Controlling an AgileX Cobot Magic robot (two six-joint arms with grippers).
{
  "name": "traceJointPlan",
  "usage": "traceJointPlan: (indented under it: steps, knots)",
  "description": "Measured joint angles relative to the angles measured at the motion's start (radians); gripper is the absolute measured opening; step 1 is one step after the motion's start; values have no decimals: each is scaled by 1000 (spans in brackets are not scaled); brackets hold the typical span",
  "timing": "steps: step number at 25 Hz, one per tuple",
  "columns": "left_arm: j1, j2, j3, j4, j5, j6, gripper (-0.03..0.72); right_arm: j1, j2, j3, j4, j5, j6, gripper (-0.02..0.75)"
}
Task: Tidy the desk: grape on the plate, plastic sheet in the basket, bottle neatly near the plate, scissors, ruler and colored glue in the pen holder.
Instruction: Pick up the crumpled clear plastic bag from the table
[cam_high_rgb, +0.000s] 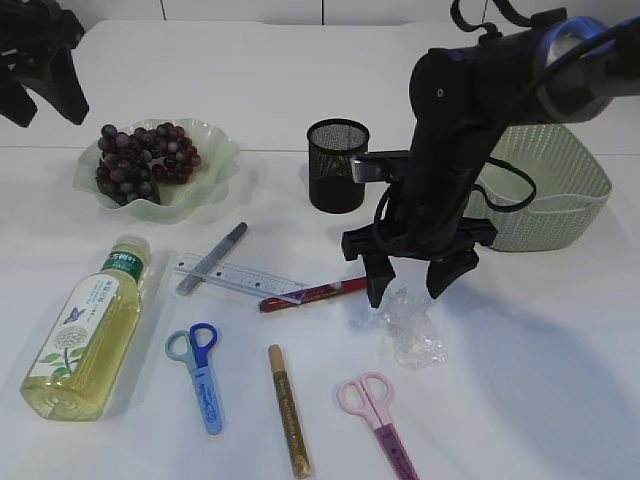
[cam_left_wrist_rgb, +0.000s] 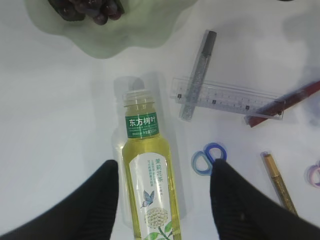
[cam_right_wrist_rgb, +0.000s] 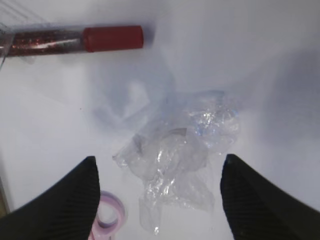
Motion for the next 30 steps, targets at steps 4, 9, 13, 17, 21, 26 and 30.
traceJointPlan:
  steps: [4,9,13,17,21,26,30]
  knots:
    - [0,0,0,0,0,2,426,0,37,-32,2,0,-4,583]
    - [0,0,0,0,0,2,426,0,54,-47,2,2,-12,583]
    - [0,0,0,0,0,2,426,0,54,-47,2,17,-21,583]
    - [0,0,0,0,0,2,426,0,54,-47,-20,61,-24,583]
    - [0,0,0,0,0,2,426,0,54,-47,-43,71,-27,583]
    - [0,0,0,0,0,2,426,0,54,-47,-43,71,-27,583]
    - [0,0,0,0,0,2,426,0,54,-47,-32,71,-27,583]
